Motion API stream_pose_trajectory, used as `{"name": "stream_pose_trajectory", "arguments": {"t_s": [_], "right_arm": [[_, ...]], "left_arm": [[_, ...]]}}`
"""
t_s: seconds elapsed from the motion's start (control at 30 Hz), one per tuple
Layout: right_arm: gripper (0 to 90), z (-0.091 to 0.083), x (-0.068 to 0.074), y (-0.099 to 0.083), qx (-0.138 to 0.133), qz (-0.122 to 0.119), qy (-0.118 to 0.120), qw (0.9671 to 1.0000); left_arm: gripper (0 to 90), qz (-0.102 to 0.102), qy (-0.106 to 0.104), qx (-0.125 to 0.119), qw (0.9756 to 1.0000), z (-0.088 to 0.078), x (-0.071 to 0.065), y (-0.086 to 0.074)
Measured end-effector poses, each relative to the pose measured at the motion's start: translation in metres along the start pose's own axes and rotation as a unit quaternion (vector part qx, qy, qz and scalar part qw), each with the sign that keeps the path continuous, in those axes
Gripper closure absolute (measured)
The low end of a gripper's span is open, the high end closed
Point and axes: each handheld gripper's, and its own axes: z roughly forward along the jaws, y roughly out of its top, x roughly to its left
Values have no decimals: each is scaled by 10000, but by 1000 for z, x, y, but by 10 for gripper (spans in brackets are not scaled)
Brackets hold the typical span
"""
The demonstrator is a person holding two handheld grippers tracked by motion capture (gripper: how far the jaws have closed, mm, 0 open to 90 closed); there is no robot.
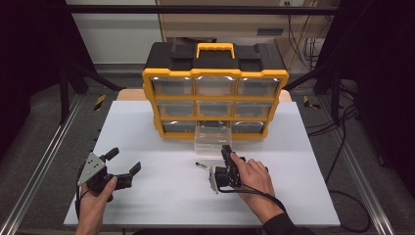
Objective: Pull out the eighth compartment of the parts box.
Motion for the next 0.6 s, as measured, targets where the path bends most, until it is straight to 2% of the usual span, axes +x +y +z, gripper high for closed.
{"name": "stream_pose_trajectory", "arguments": {"t_s": [0.3, 0.33, 0.37, 0.4, 0.43, 0.47, 0.53, 0.57, 0.6], "right_arm": [[746, 0, 0, 0, 14, 78, 20, 10000], [692, 0, -1, 0, 22, 246, 54, 9997], [692, 0, -1, 0, 22, 246, 54, 9997], [625, 0, -2, -1, -42, 347, 12, 9994], [529, -1, -4, -2, -1, 640, -21, 9980], [529, -1, -4, -2, -1, 640, -21, 9980], [467, -2, -6, -4, 34, 976, -50, 9952], [406, -4, -10, -7, 78, 1281, -46, 9917], [406, -4, -10, -7, 78, 1281, -46, 9917]], "left_arm": [[17, 3, 2, 6, 10000, 0, 0, 0], [17, 1, -2, -2, 10000, 0, 0, 0], [17, 1, -2, -2, 10000, 0, 0, 0], [17, 2, -2, -2, 10000, 0, 0, 0], [17, -6, 2, -4, 10000, 0, 0, 0], [17, -11, 2, 4, 10000, 0, 0, 0], [17, -7, 1, 19, 10000, 1, 0, -1], [17, -7, 1, 21, 10000, 1, 0, -1], [17, 2, 3, 28, 10000, 1, 0, -1]]}}
